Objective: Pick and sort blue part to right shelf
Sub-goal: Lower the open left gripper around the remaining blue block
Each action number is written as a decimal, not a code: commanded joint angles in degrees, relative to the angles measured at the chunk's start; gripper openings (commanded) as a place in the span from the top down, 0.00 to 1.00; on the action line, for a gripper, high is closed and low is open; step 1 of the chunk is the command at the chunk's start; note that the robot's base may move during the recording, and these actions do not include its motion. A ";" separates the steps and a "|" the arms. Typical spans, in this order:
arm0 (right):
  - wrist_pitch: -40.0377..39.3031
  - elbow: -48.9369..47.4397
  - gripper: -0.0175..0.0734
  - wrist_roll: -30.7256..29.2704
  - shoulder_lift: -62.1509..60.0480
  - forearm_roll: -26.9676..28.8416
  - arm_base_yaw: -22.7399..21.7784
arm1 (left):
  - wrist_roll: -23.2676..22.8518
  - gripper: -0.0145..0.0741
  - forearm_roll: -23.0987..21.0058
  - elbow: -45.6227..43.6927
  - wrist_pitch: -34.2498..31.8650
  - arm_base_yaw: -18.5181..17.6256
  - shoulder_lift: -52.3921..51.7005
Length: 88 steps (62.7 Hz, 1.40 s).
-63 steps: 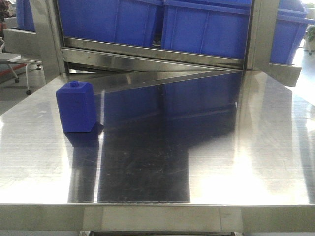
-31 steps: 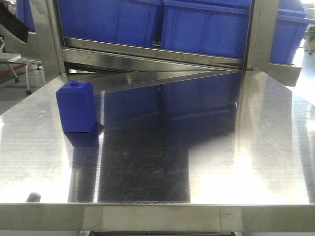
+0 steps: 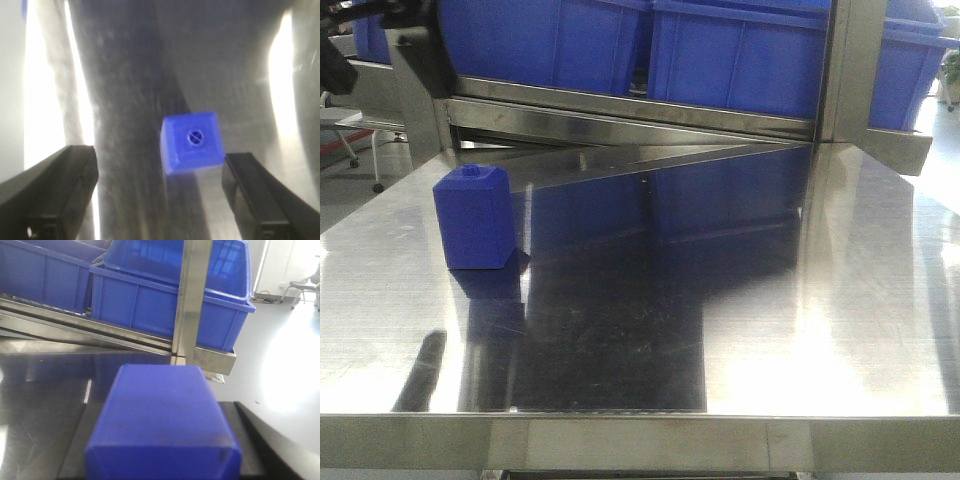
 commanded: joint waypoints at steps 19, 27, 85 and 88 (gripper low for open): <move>-5.51 -1.74 0.31 -0.62 0.25 -0.52 -0.52 | -2.33 0.17 -6.83 -18.41 16.05 -1.17 11.80; -5.51 -1.74 0.31 -0.62 0.25 -0.52 -0.52 | -3.60 0.17 -6.83 -22.67 19.22 -1.17 15.25; -5.51 -1.74 0.31 -0.62 0.25 -0.52 -0.52 | -7.73 0.17 -5.89 -30.64 28.45 -0.45 24.68; -5.51 -1.74 0.31 -0.62 0.25 -0.52 -0.52 | -7.73 0.17 -5.89 -30.38 28.45 -0.33 24.68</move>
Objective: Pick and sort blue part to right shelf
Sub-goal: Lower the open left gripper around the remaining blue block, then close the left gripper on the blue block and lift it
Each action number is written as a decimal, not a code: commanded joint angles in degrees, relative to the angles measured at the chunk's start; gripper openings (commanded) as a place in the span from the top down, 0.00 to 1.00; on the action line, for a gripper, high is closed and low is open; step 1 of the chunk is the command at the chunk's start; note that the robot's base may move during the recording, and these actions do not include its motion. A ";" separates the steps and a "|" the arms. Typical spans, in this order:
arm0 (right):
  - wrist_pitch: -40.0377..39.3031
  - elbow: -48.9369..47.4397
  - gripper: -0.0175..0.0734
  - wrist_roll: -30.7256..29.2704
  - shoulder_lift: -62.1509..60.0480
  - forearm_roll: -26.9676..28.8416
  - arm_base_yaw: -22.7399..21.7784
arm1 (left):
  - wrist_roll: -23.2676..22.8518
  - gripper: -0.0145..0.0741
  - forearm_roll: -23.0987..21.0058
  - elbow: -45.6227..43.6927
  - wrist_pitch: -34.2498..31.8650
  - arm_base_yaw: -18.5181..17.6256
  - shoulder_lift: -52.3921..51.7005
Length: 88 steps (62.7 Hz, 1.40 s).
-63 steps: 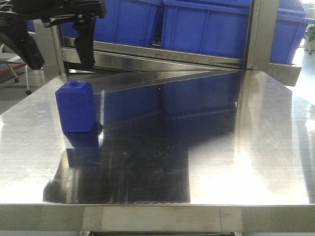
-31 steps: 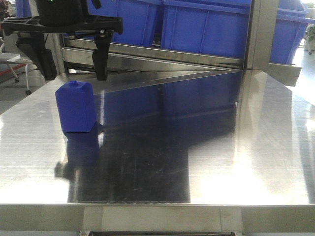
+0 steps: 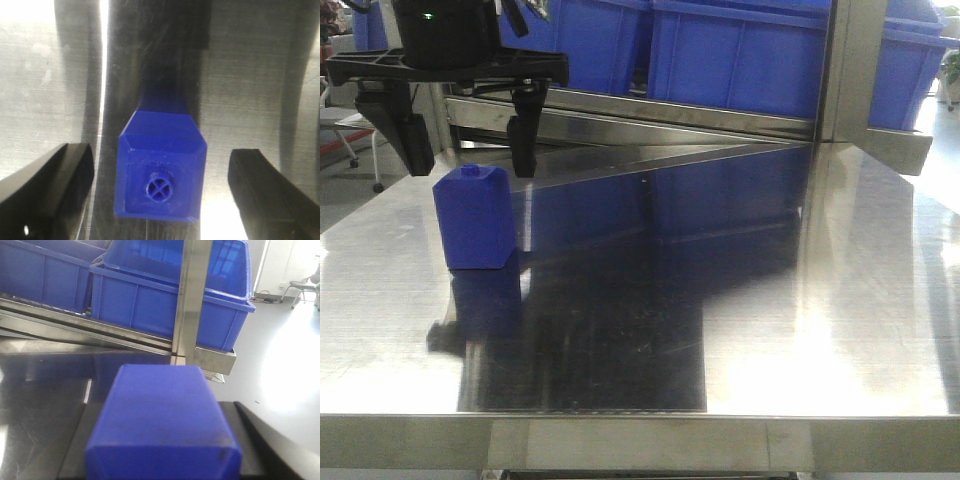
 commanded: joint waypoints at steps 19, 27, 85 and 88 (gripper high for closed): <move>-5.51 -1.74 0.31 -0.62 0.25 -0.52 -0.52 | -0.69 0.17 0.48 0.34 2.34 0.28 -2.08; -5.51 -1.74 0.31 -0.62 0.25 -0.52 -0.52 | -0.69 0.17 -0.51 0.48 2.34 0.03 -0.96; -5.51 -1.74 0.31 -0.62 0.25 -0.52 -0.52 | 1.03 0.18 -0.88 0.55 1.77 -0.08 1.18; -5.51 -1.74 0.31 -0.62 0.25 -0.52 -0.52 | 1.03 0.20 -0.88 0.55 1.77 -0.08 1.18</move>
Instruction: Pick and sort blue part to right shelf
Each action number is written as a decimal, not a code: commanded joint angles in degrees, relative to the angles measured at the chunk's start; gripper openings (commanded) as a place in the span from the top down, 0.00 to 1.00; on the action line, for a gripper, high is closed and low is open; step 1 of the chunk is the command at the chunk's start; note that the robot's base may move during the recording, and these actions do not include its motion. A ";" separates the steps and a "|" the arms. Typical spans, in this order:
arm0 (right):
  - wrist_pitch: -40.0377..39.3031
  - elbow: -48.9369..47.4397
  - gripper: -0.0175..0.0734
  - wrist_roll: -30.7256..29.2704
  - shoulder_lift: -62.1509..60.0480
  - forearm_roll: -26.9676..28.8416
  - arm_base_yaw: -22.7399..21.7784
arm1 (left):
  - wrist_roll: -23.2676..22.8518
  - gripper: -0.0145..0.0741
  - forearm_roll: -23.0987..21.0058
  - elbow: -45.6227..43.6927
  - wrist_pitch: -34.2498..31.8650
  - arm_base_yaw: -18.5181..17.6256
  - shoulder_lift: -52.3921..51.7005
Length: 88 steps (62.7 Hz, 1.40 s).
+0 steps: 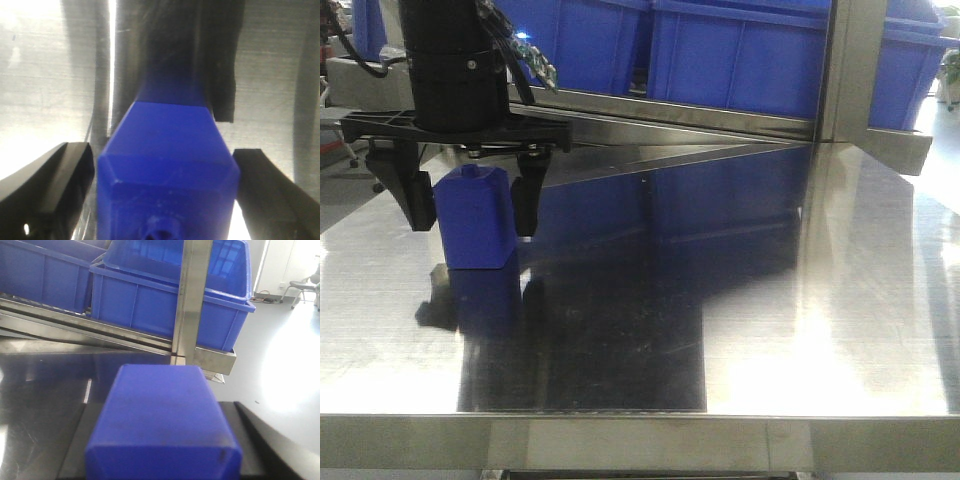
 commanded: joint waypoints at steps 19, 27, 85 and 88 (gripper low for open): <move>-5.51 -1.74 0.31 -0.62 0.25 -0.52 -0.52 | -0.04 0.42 0.12 -1.44 1.93 -0.34 -3.30; -5.51 -1.74 0.31 -0.62 0.25 -0.52 -0.52 | 0.09 0.46 0.12 -1.44 1.70 -0.34 -4.59; -5.51 -1.74 0.31 -0.62 0.25 -0.52 -0.52 | 31.89 0.46 -8.46 29.04 -31.80 5.81 -36.01; -5.51 -1.74 0.31 -0.62 0.25 -0.52 -0.52 | 31.89 0.46 -8.46 31.64 -34.48 6.11 -38.40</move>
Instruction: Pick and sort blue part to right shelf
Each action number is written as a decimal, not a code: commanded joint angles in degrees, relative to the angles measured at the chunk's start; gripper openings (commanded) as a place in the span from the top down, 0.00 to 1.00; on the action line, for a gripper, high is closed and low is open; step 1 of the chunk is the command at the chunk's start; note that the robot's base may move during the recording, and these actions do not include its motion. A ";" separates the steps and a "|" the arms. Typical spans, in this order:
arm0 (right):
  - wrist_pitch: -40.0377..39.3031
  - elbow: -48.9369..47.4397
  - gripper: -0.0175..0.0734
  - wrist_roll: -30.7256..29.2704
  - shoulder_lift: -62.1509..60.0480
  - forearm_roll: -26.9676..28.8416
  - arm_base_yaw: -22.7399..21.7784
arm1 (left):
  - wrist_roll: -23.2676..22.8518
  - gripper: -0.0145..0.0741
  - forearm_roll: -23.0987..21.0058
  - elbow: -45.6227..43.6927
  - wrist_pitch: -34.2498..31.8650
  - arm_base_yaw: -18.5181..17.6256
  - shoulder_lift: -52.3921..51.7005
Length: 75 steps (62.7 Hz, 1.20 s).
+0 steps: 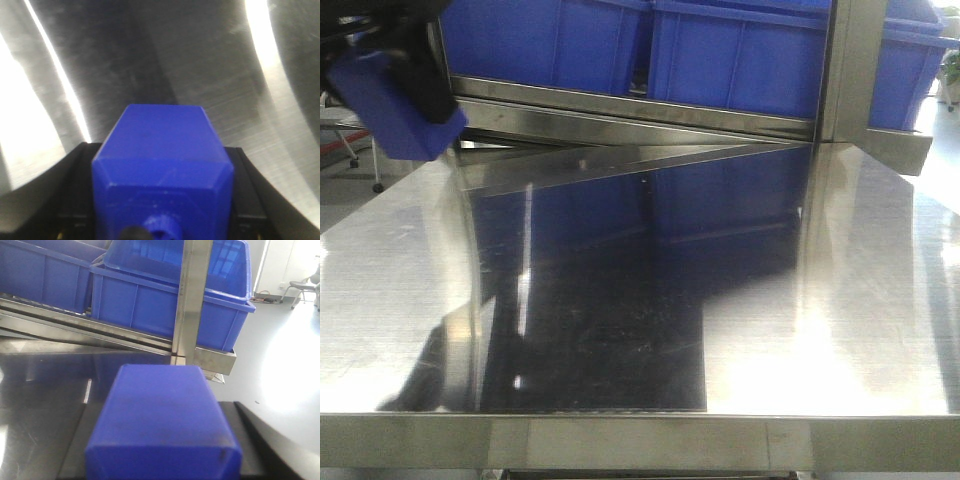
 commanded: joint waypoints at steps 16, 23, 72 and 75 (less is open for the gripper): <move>-5.51 -1.74 0.31 -0.62 0.25 -0.52 -0.52 | 0.02 0.46 -0.56 17.23 -27.07 4.03 -19.19; -5.51 -1.74 0.31 -0.62 0.25 -0.52 -0.52 | 0.02 0.46 -0.56 22.08 -31.75 6.71 -25.27; -5.51 -1.74 0.31 -0.62 0.25 -0.52 -0.52 | -4.31 0.46 2.97 40.27 -33.76 18.97 -61.45; -5.51 -1.74 0.31 -0.62 0.25 -0.52 -0.52 | -4.31 0.46 2.97 40.27 -33.53 18.97 -63.35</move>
